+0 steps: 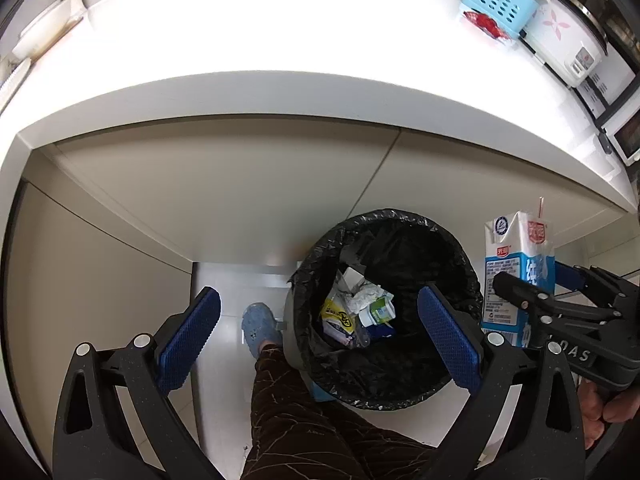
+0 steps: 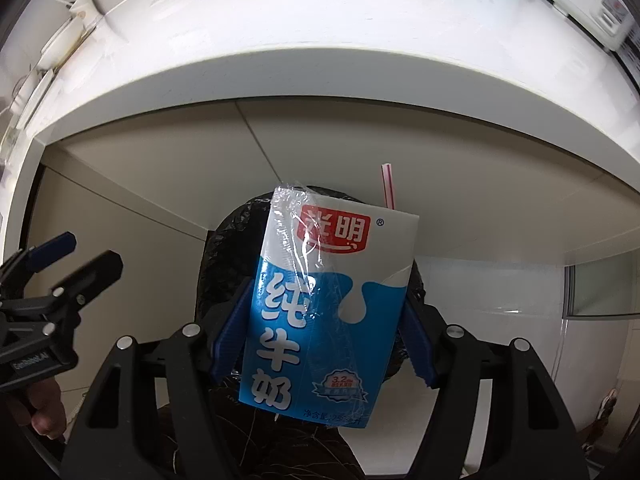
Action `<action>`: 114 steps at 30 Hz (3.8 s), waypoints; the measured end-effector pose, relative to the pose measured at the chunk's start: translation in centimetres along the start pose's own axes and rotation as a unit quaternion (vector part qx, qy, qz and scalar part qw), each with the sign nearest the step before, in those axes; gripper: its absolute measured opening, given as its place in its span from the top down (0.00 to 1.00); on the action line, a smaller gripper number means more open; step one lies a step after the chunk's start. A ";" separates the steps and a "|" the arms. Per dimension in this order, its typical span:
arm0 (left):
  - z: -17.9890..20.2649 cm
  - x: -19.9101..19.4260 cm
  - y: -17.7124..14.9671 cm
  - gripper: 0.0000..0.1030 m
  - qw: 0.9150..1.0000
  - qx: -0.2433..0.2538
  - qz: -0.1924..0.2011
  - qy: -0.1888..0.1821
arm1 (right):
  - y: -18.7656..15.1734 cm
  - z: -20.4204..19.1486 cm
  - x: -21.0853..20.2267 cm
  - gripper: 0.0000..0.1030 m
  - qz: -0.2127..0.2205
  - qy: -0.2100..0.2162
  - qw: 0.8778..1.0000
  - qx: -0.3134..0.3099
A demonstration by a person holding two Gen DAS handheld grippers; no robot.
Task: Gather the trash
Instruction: 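Open the right tool to drop the milk carton into the bin, then raise both tools back over the counter toward the bubble wrap and red mesh bag, then grasp the red mesh bag with the right tool while the left tool grasps the bubble wrap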
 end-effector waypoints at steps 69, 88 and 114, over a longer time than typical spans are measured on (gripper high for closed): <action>-4.4 -0.3 31.0 0.06 0.999 -0.036 0.035 -0.002 | 31.1 9.7 -11.8 0.08 0.163 -0.070 0.982 0.070; -4.7 8.9 38.4 0.07 0.999 -0.025 -0.025 0.037 | 35.8 16.7 -5.5 0.16 0.113 -0.065 0.982 0.141; -1.8 8.4 37.2 0.87 0.994 0.028 -0.062 0.081 | 37.7 17.8 -1.3 0.82 0.070 -0.092 0.979 0.165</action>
Point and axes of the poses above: each gripper's, at about its wrist camera, not at the fingertips, and x roughly the way its jaws point, z to its right, y to its top, the point moved 10 cm from there along x, roughly the way its jaws point, and after that the axes turned 13 degrees about y, right-handed, at the moved point
